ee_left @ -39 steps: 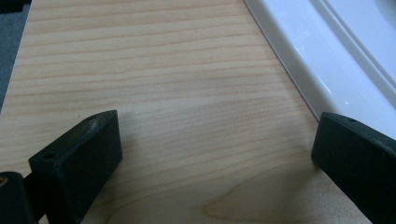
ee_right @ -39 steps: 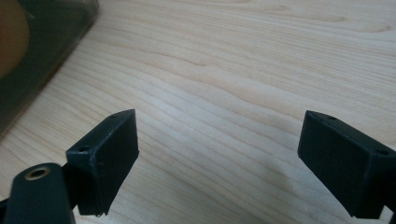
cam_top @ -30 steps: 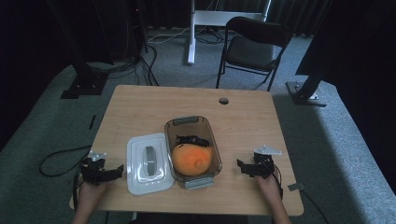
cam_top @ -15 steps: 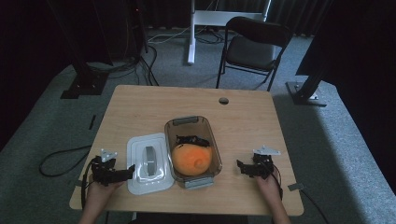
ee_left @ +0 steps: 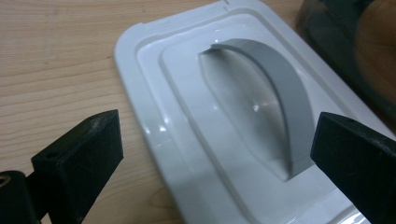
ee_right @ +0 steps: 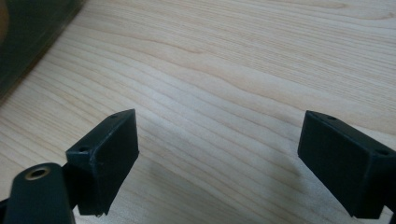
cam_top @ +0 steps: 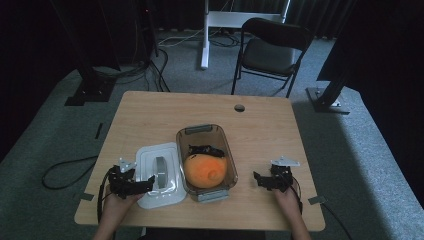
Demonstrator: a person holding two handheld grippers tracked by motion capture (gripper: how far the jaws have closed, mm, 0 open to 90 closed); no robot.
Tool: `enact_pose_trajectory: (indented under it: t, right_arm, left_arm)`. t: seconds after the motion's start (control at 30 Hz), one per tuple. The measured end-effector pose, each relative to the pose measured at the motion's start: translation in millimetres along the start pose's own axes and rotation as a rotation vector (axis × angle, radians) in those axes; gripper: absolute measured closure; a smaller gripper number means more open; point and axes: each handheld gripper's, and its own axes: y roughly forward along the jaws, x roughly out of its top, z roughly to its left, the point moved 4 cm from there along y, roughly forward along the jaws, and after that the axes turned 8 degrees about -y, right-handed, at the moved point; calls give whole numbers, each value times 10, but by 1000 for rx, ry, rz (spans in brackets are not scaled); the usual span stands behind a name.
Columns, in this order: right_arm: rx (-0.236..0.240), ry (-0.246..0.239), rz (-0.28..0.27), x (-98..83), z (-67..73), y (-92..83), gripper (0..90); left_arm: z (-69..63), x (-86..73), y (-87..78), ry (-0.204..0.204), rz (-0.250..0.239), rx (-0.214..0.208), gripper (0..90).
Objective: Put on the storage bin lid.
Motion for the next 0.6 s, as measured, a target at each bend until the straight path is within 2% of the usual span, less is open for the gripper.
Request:
enact_pose_trajectory:
  t: [0.2, 0.43, 0.53, 0.6]
  right_arm:
    - [-5, -1, 2, -6, 0, 4, 117]
    - [-5, 1, 5, -7, 0, 6, 117]
    - [-7, -1, 8, -10, -1, 7, 117]
    - [-5, 0, 6, -8, -1, 5, 117]
  left_arm:
    - [-116, 4, 81, 16, 16, 3, 45]
    - [-177, 6, 201, 16, 38, 31, 72]
    - [-179, 5, 255, -4, 43, 32, 143]
    - [-195, 5, 287, 7, 49, 27, 148]
